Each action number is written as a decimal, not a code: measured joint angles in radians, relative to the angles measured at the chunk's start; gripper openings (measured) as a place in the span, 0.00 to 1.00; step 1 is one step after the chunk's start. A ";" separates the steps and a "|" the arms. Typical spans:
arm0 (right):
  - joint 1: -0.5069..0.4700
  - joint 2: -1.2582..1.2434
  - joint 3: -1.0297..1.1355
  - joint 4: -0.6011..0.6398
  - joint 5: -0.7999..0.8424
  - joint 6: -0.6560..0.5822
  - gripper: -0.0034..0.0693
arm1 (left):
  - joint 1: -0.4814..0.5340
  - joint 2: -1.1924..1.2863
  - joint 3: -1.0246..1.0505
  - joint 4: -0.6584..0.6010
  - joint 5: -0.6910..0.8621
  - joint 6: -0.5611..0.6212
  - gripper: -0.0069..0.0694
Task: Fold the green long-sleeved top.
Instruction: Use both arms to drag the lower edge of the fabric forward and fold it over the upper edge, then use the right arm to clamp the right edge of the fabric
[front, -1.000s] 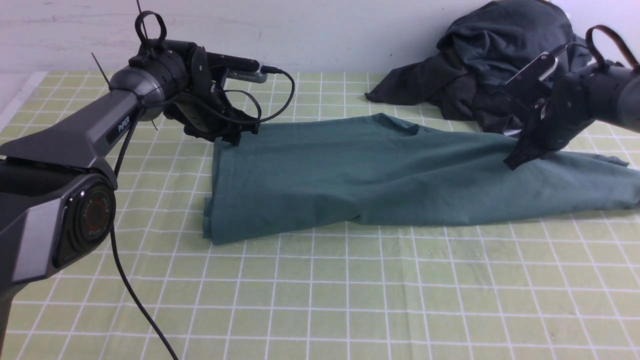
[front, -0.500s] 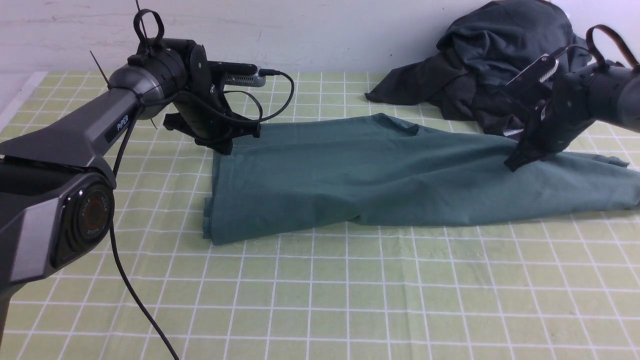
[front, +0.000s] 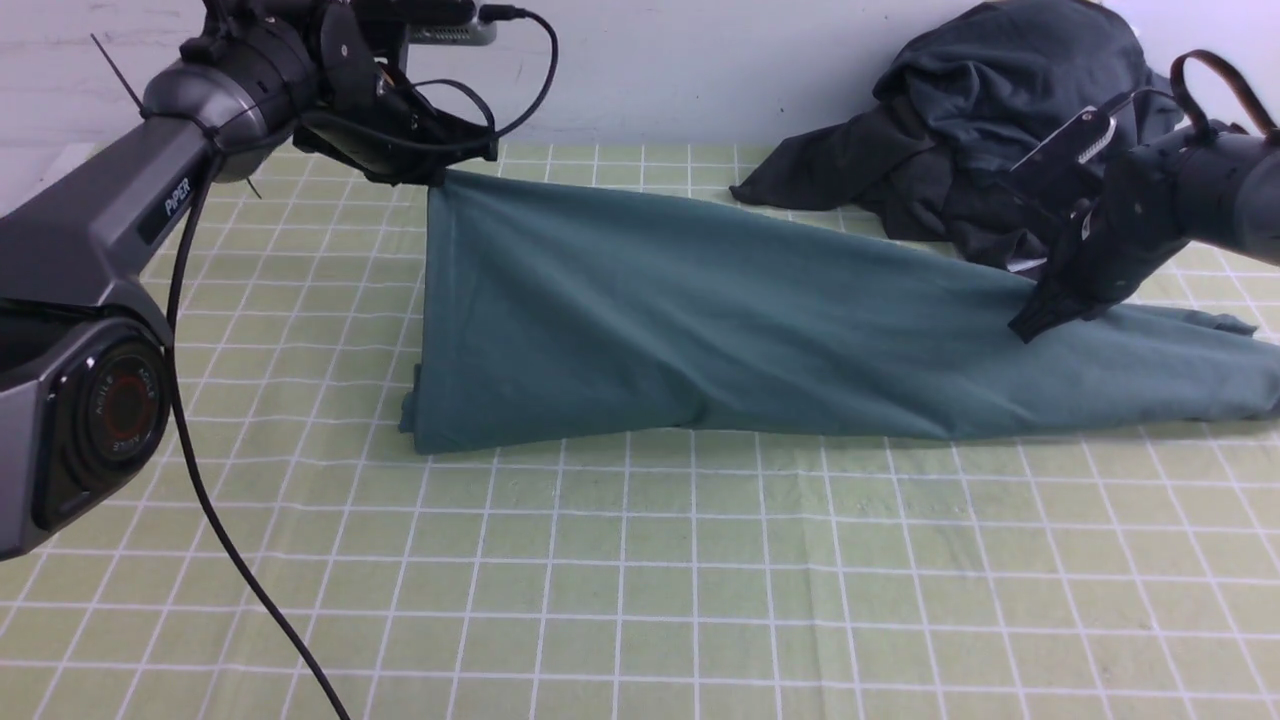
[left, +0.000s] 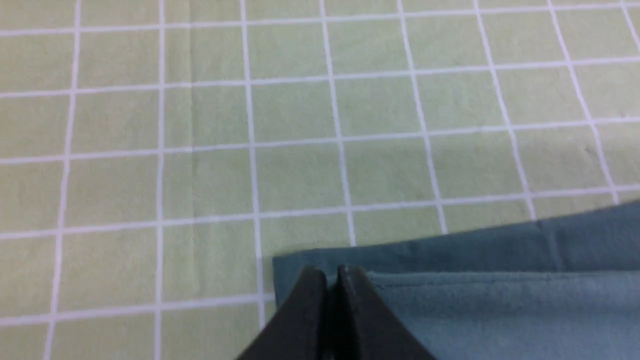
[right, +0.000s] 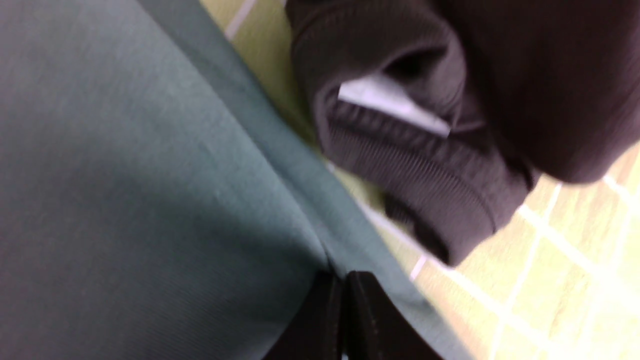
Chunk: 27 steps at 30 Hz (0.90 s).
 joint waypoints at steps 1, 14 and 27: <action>0.000 0.000 0.000 -0.001 -0.016 0.000 0.04 | 0.005 0.012 0.000 -0.002 -0.020 0.000 0.10; -0.003 0.008 -0.005 -0.040 -0.190 0.135 0.29 | 0.035 0.120 0.001 0.124 -0.164 0.000 0.30; -0.102 -0.102 -0.078 0.202 0.454 0.169 0.14 | -0.050 -0.110 0.019 -0.131 0.515 0.172 0.29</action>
